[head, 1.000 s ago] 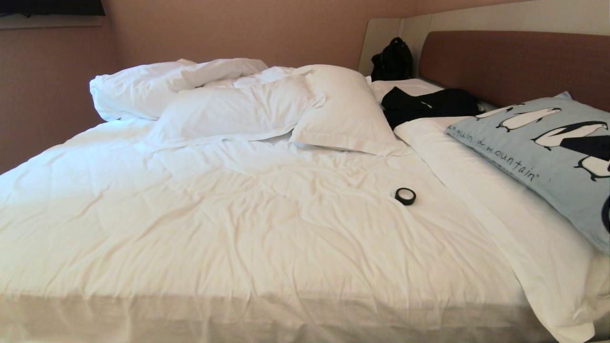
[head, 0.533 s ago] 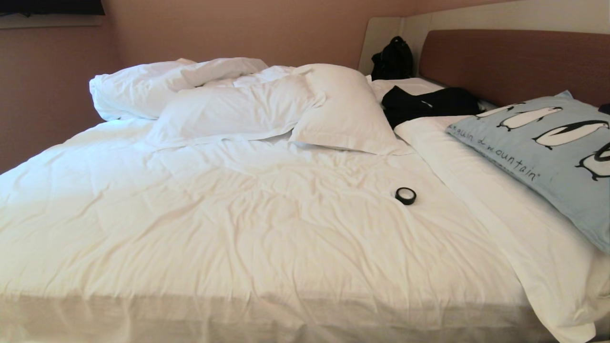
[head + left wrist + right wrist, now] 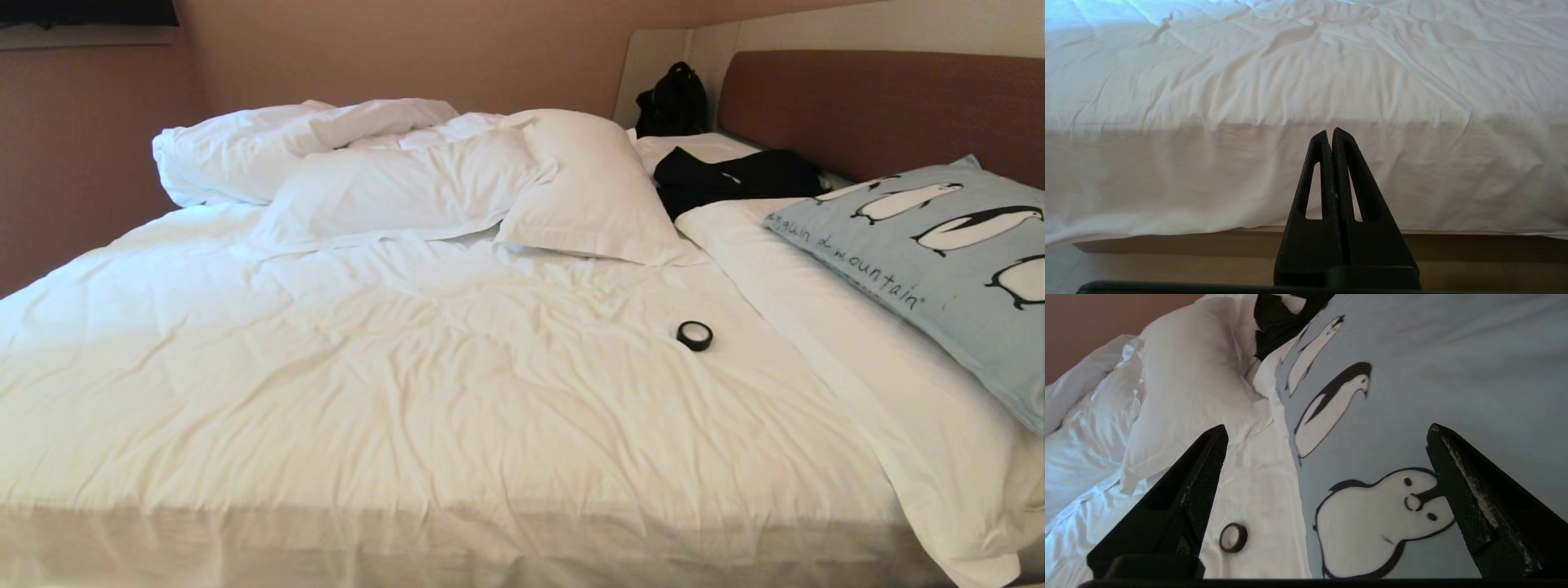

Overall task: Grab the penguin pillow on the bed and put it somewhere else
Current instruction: Pick up the pillow

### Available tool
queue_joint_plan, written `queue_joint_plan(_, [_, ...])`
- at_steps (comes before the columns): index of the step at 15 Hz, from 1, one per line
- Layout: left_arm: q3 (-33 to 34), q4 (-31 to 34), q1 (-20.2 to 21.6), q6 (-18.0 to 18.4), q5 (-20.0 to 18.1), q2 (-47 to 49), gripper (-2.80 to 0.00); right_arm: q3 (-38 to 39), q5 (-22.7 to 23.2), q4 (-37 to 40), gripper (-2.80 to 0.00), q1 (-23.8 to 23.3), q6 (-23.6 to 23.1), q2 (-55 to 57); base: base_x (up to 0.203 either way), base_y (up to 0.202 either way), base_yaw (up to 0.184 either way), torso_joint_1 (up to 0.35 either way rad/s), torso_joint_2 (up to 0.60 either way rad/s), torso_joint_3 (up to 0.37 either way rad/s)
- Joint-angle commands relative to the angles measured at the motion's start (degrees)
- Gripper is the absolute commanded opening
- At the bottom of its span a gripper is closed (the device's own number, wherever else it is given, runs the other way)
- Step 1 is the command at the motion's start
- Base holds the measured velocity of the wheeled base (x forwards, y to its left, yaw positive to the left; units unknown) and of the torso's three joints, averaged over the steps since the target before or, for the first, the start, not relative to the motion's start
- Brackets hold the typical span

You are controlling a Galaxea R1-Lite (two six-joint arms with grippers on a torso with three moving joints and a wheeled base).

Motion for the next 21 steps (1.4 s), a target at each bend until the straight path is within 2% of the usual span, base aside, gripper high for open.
queue_joint_plan(1, [0.09,-0.01,0.0,-0.05,0.04,-0.02,-2.8,-0.23,3.56,0.02,0.0,-0.47,0.13,-0.63,0.0,0.0,0.0,0.0,0.0,0.0])
queue_joint_plan(3, [0.09,-0.01,0.0,-0.05,0.04,-0.02,-2.8,-0.6,3.47,0.98,0.0,-0.47,0.01,-0.93,0.0,0.0,0.0,0.0,0.0,0.0])
queue_joint_plan(5, [0.09,-0.01,0.0,-0.05,0.02,-0.02,-2.8,-2.53,3.02,5.48,0.0,-0.47,-0.5,-2.09,0.0,0.0,0.0,0.0,0.0,0.0])
queue_joint_plan(6, [0.09,-0.01,0.0,-0.05,-0.03,-0.02,-2.8,-4.32,2.54,9.96,0.0,-0.47,-1.67,-2.8,0.0,0.0,0.0,0.0,0.0,0.0])
queue_joint_plan(7, [0.09,-0.01,0.0,-0.05,0.04,-0.02,-2.8,-5.45,0.7,14.03,0.0,-0.43,-5.12,-3.35,0.0,0.0,0.0,0.0,0.0,0.0])
queue_joint_plan(8, [0.09,-0.01,0.0,-0.05,-0.04,-0.02,-2.8,-6.23,-3.54,17.19,0.0,-0.06,-8.99,-3.67,0.0,0.0,0.0,0.0,0.0,0.0])
queue_joint_plan(10, [0.09,-0.01,0.0,-0.05,0.04,-0.02,-2.8,-6.84,-14.9,20.77,0.0,3.26,-14.94,-3.44,0.0,0.0,0.0,0.0,0.0,0.0])
queue_joint_plan(12, [0.09,-0.01,0.0,-0.05,-0.02,-0.02,-2.8,-6.29,-27.66,21.32,0.0,8.6,-18.31,-2.19,0.0,0.0,0.0,0.0,0.0,0.0])
queue_joint_plan(13, [0.09,-0.01,0.0,-0.05,-0.03,-0.02,-2.8,-5.88,-31.13,21.3,0.0,10.72,-19.36,-1.48,0.0,0.0,0.0,0.0,0.0,0.0])
queue_joint_plan(16, [0.09,-0.01,0.0,-0.05,-0.04,-0.02,-2.8,-5.73,-35.33,20.99,0.0,12.86,-20.5,-1.28,0.0,0.0,0.0,0.0,0.0,0.0])
queue_joint_plan(19, [0.09,-0.01,0.0,-0.05,-0.04,-0.02,-2.8,-6.18,-44.64,20.9,0.0,13.86,-21.51,-0.55,0.0,0.0,0.0,0.0,0.0,0.0])
queue_joint_plan(21, [0.09,-0.01,0.0,-0.05,0.01,-0.02,-2.8,-6.21,-45.61,20.9,0.0,14.56,-22.02,-0.49,0.0,0.0,0.0,0.0,0.0,0.0])
